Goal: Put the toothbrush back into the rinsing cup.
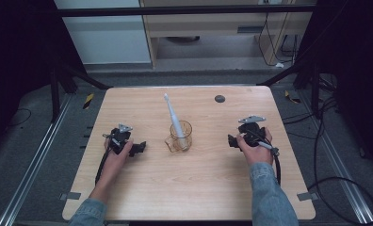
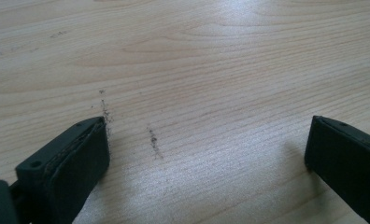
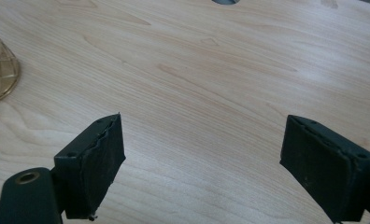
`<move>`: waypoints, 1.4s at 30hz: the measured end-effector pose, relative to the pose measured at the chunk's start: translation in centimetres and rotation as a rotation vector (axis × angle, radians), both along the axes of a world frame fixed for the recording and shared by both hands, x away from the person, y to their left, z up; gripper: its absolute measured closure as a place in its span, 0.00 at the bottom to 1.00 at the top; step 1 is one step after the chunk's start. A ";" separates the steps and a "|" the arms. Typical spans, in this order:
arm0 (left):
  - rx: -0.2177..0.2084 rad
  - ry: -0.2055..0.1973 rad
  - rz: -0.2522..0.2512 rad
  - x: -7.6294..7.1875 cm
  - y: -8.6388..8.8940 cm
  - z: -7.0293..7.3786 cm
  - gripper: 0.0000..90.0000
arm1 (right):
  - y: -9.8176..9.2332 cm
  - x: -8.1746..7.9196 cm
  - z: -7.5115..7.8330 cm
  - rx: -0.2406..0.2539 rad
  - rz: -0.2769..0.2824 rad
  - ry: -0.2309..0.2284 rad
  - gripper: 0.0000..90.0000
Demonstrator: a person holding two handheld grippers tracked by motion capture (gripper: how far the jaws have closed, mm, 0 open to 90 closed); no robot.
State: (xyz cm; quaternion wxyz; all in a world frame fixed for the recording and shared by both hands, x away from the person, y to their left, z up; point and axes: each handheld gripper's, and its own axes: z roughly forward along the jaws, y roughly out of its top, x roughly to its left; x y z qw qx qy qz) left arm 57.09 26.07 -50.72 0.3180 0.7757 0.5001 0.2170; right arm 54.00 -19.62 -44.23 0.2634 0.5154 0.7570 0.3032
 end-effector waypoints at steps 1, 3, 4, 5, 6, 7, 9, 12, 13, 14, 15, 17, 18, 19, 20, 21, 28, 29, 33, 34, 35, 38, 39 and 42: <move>0.000 0.000 0.000 0.0 0.0 0.0 0.00 | -0.2 0.3 -0.3 -0.001 -0.007 0.005 0.15; 0.000 0.000 0.000 0.0 0.0 0.0 0.00 | -0.3 0.4 -0.4 -0.002 -0.009 0.008 0.15; 0.000 0.000 0.000 0.0 0.0 0.0 0.00 | -0.5 0.7 -0.8 -0.003 -0.017 0.014 0.15; 0.000 0.000 0.000 0.0 0.0 0.0 0.00 | -0.6 0.9 -1.0 -0.005 -0.018 0.017 0.15; 0.000 0.000 0.000 0.0 0.0 0.0 0.00 | -0.6 1.0 -1.1 -0.002 -0.022 0.021 0.15; 0.000 0.000 0.000 0.0 0.0 0.0 0.00 | -0.6 1.0 -1.1 -0.002 -0.022 0.021 0.15; 0.000 0.000 0.000 0.0 0.0 0.0 0.00 | -0.8 1.4 -1.5 -0.005 -0.027 0.029 0.15; 0.000 0.000 0.000 0.0 0.0 0.0 0.00 | -0.9 1.9 -2.1 -0.001 -0.036 0.038 0.15; 0.000 0.000 -0.001 0.0 0.0 0.0 0.00 | -0.9 2.0 -2.2 -0.004 -0.037 0.039 0.15; 0.000 0.000 -0.001 0.0 0.0 0.0 0.00 | -0.8 2.1 -2.4 -0.002 -0.041 0.041 0.15; 0.000 0.000 -0.001 0.0 0.0 0.0 0.00 | -0.8 2.2 -2.5 0.001 -0.047 0.039 0.15; 0.000 0.000 -0.001 0.0 0.0 0.0 0.00 | -0.8 2.4 -2.7 -0.001 -0.049 0.032 0.15; 0.000 0.001 -0.001 0.0 0.0 0.0 0.00 | -0.8 2.6 -3.0 0.003 -0.057 0.032 0.15; 0.000 0.001 -0.001 0.0 0.0 0.0 0.00 | -0.8 2.6 -3.0 0.003 -0.057 0.032 0.15; 0.000 0.000 -0.001 0.0 0.0 0.0 0.00 | -0.8 2.9 -3.2 0.006 -0.060 0.031 0.15; 0.001 0.000 -0.002 0.0 0.0 0.0 0.00 | -0.8 2.9 -3.3 0.012 -0.065 0.036 0.16; 0.001 0.001 -0.003 0.0 0.0 0.0 0.00 | -1.2 3.8 -4.2 0.066 -0.106 0.031 0.16; 0.000 0.001 -0.003 0.0 0.0 0.0 0.00 | -1.2 3.9 -4.3 0.069 -0.112 0.032 0.16; 0.000 0.001 -0.004 0.0 0.0 0.0 0.00 | -1.6 4.1 -4.6 0.067 -0.137 0.023 0.16; 0.000 0.001 -0.004 0.0 0.0 0.0 0.00 | -1.7 4.2 -4.6 0.067 -0.147 0.021 0.15; 0.000 0.001 -0.004 0.0 0.0 0.0 0.00 | -1.8 4.2 -4.7 0.071 -0.153 0.018 0.15; 0.000 0.001 -0.004 0.0 0.0 0.0 0.00 | -2.1 4.3 -4.8 0.075 -0.175 0.016 0.15; 0.000 0.001 -0.004 0.0 0.0 0.0 0.00 | -2.2 4.4 -4.8 0.076 -0.179 0.015 0.15; 0.000 0.001 -0.004 0.0 0.0 0.0 0.00 | -2.4 4.6 -5.1 0.079 -0.195 0.016 0.15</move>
